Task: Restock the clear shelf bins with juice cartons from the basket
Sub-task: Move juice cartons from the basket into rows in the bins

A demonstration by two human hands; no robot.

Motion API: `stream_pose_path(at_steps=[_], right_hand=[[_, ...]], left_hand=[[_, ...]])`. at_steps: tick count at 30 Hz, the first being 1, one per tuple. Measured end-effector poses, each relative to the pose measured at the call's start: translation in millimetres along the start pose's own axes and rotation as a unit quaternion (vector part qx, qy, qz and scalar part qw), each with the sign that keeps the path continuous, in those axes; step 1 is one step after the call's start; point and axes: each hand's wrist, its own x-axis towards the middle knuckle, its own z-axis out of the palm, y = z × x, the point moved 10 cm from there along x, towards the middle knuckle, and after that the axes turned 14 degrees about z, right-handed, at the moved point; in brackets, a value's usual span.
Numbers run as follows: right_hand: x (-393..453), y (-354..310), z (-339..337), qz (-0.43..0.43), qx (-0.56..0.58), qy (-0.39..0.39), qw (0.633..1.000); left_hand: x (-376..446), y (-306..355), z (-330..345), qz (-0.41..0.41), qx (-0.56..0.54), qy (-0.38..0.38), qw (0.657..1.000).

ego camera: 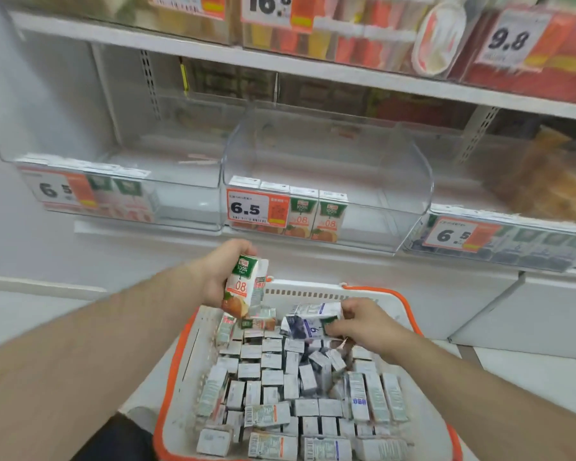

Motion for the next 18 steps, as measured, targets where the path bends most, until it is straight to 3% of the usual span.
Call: stream_pose_path(at_steps=[4,8,10,13,18], right_hand=[[-31.0,-50.2,-22.1,-0.071,0.052,0.057,0.994],[-58.3,-91.6,-32.8,-0.136,0.030,0.136,0.981],[-74.3,-116.0,-35.3,-0.183,0.006,0.181,0.966],[-96.1,-146.7,-36.6,-0.230,-0.006,0.211,0.950],[-107.0,-173.1,-27.1,-0.234,0.039,0.170,0.956]], left_hand=[[-30.8,46.1,-13.1,0.061,0.089,-0.010,0.994],[-49.3,65.6,-11.5,0.141,0.024,-0.017,0.990],[-52.7,74.3,-9.3,0.188,0.056,-0.021,0.980],[-63.7,88.6,-3.8,0.271,0.190,-0.018,0.944],[-73.7,89.3,4.2,0.340,0.310,-0.058,0.886]])
